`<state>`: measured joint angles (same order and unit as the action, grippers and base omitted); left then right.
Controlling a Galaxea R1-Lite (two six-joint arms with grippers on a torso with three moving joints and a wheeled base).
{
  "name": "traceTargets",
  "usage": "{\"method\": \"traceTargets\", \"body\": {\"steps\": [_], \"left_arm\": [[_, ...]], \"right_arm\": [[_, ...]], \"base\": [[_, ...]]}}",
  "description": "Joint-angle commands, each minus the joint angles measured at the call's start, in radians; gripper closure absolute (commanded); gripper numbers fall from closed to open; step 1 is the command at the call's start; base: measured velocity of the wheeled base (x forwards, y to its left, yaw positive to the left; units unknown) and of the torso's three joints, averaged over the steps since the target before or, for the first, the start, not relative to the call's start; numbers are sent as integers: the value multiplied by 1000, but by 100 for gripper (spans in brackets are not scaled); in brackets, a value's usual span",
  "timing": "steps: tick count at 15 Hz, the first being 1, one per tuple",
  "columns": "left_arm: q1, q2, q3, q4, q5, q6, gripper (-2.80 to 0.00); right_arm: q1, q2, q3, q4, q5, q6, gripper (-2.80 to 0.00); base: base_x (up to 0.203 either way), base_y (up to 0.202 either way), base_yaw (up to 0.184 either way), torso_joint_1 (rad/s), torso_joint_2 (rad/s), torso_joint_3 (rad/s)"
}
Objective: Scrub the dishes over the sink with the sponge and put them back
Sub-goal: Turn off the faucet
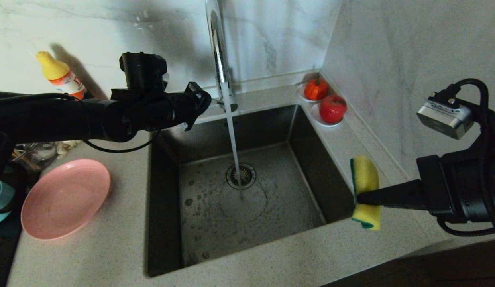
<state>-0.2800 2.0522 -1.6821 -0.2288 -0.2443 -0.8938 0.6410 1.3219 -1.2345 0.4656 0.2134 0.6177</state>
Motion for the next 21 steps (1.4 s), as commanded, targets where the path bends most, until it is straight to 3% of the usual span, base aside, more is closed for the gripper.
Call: {"method": "traceTargets", "body": {"steps": [1, 21], "left_arm": [[1, 13, -11, -3, -1, -5, 0], [31, 98, -161, -3, 47, -2, 0]], "right_arm": [[0, -1, 1, 2, 1, 2, 0], [-1, -3, 27, -12, 4, 2, 0]], "base": [[0, 0, 0, 0, 0, 0], [0, 0, 0, 0, 0, 0]]}}
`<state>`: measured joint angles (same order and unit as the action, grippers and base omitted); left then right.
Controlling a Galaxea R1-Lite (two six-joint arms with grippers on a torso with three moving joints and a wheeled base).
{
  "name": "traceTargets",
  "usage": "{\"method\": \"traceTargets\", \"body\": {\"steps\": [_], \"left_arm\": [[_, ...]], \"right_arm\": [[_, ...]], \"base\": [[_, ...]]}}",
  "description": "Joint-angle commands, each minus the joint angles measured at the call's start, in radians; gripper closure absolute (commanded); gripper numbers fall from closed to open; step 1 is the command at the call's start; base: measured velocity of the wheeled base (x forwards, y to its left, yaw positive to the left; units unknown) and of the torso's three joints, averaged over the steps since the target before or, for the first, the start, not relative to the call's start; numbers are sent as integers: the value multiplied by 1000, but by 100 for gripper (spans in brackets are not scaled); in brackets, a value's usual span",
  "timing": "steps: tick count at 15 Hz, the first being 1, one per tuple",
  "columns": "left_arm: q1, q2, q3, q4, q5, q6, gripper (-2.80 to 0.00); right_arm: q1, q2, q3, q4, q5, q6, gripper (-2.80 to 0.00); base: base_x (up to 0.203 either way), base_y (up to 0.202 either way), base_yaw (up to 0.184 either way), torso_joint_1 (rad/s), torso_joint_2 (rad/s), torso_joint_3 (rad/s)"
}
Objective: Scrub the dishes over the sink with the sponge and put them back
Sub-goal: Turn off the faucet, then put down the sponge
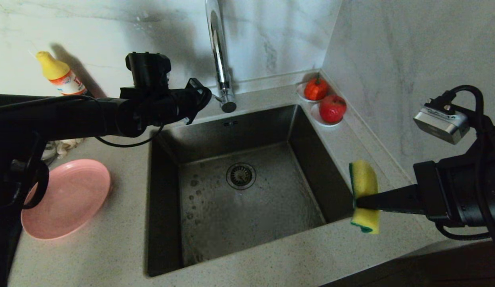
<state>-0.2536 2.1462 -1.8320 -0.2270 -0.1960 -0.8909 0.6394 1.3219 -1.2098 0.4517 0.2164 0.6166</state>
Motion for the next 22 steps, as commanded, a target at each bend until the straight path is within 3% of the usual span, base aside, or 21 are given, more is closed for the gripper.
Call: {"method": "traceTargets", "body": {"steps": [1, 4, 9, 11, 13, 14, 15, 17, 19, 22], "left_arm": [[5, -1, -11, -3, -2, -5, 0], [4, -71, 32, 7, -6, -7, 0], [-5, -331, 221, 19, -9, -2, 0], [-6, -456, 287, 63, -7, 39, 0], [-3, -582, 344, 157, 9, 177, 0], [-1, -652, 386, 200, 41, 281, 0], [1, -712, 448, 225, 108, 411, 0], [5, -829, 543, 243, 311, 582, 0], [6, -970, 651, 252, 411, 668, 0], [10, -1201, 861, 261, 459, 724, 0]], "right_arm": [[0, -6, 3, 2, 1, 3, 0], [0, -6, 3, 2, 1, 3, 0], [0, -1, 3, 2, -2, 2, 0], [0, -8, -1, 4, -4, 2, 0], [0, -13, -2, 5, -14, 1, 0], [0, -15, 5, 7, -17, 2, 0], [-3, -18, 6, 11, -18, 2, 0], [-15, -37, 6, 18, -28, 0, 0], [-15, -43, 12, 20, -31, 0, 0], [-16, -72, 51, 21, -45, 0, 0]], "base": [[0, 0, 0, 0, 0, 0], [0, 0, 0, 0, 0, 0], [0, 0, 0, 0, 0, 0], [0, 0, 0, 0, 0, 0], [0, 0, 0, 0, 0, 0], [0, 0, 0, 0, 0, 0], [0, 0, 0, 0, 0, 0], [0, 0, 0, 0, 0, 0], [0, 0, 0, 0, 0, 0], [0, 0, 0, 0, 0, 0]]}}
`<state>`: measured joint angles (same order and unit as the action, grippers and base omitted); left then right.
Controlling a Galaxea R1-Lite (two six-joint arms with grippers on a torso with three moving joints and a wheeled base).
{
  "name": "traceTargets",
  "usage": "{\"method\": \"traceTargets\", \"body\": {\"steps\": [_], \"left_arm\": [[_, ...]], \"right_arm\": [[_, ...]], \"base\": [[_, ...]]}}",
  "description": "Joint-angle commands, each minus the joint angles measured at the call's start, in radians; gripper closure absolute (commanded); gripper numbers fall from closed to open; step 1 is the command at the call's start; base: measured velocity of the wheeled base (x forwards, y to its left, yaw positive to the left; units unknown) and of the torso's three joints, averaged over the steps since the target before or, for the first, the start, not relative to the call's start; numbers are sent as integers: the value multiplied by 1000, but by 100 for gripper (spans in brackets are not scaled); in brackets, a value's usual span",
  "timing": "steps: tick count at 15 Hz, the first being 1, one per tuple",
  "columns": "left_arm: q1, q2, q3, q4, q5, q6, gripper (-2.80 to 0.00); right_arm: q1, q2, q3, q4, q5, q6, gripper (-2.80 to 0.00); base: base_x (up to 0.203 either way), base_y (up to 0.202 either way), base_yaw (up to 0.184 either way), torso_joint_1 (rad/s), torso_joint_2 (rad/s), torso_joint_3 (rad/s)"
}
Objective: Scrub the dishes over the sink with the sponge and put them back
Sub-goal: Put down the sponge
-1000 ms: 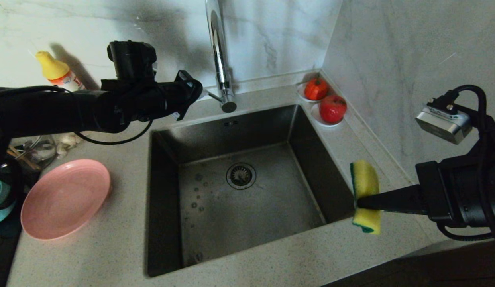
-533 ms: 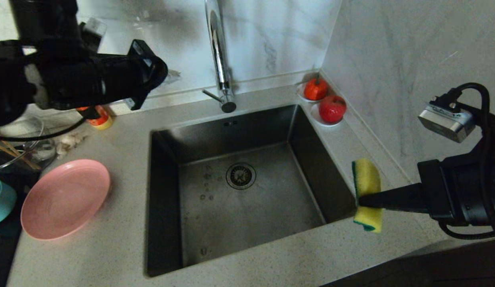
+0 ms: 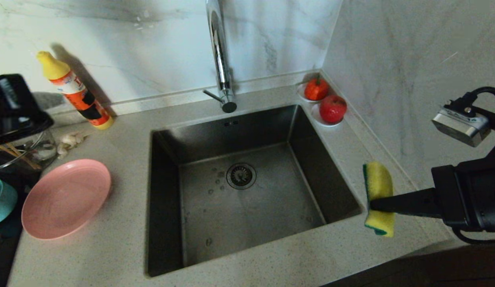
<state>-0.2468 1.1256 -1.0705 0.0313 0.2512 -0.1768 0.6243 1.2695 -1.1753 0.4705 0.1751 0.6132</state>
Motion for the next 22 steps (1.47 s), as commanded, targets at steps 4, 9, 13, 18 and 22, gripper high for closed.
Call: {"method": "traceTargets", "body": {"steps": [4, 9, 13, 18, 22], "left_arm": [[62, -437, 396, 8, 131, 56, 0], [213, -704, 646, 8, 199, 73, 0], [230, -970, 876, 26, 63, 101, 0], [233, -1128, 1017, 92, -232, 229, 0], [233, -1127, 1024, 82, -260, 252, 0]], "right_arm": [[-1, -38, 72, -9, -19, -1, 0], [-1, -62, 92, -7, -17, -1, 0], [-1, -95, 129, -8, -18, 0, 0], [-3, -97, 123, -7, -47, -16, 0], [-5, -105, 123, -6, -115, -93, 0]], "base": [[0, 0, 0, 0, 0, 0], [0, 0, 0, 0, 0, 0], [0, 0, 0, 0, 0, 0], [0, 0, 0, 0, 0, 0], [0, 0, 0, 0, 0, 0]]}}
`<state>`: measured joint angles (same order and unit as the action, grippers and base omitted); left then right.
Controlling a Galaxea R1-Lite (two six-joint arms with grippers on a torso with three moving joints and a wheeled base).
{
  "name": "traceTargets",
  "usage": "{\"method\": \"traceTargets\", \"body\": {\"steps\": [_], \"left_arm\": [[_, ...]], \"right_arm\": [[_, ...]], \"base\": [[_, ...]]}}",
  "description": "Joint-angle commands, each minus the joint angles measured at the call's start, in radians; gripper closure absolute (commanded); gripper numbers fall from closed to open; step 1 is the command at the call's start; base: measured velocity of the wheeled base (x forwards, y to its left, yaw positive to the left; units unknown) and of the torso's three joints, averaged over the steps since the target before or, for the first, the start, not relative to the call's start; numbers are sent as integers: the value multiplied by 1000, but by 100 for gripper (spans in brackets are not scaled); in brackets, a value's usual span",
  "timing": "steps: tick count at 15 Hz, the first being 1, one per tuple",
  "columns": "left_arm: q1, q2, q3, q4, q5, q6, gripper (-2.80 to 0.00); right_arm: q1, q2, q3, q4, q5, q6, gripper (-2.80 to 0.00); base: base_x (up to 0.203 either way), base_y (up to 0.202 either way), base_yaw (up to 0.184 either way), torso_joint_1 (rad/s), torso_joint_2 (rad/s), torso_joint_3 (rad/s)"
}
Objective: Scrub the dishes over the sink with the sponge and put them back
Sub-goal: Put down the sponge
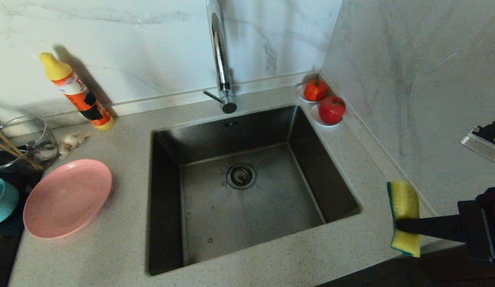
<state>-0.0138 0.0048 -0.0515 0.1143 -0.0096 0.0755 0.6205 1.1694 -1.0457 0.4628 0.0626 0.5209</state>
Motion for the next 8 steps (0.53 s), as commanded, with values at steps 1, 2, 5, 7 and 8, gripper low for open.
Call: {"method": "traceTargets", "body": {"steps": [1, 2, 5, 7, 8], "left_arm": [[0, -6, 7, -10, 0, -14, 0], [0, -6, 9, -12, 0, -16, 0], [0, -6, 9, -12, 2, -17, 0], [0, -6, 9, -12, 2, -17, 0], [0, -6, 9, -12, 1, -17, 0]], "right_arm": [[-1, -6, -7, 4, -5, -1, 0], [-2, 1, -8, 4, -10, -10, 0], [-3, -3, 6, 8, -91, -61, 0], [-1, -10, 22, 17, -137, -95, 0], [-2, -10, 41, 19, -156, -137, 0]], "base": [[0, 0, 0, 0, 0, 0], [0, 0, 0, 0, 0, 0], [0, 0, 0, 0, 0, 0], [0, 0, 0, 0, 0, 0], [0, 0, 0, 0, 0, 0]]}}
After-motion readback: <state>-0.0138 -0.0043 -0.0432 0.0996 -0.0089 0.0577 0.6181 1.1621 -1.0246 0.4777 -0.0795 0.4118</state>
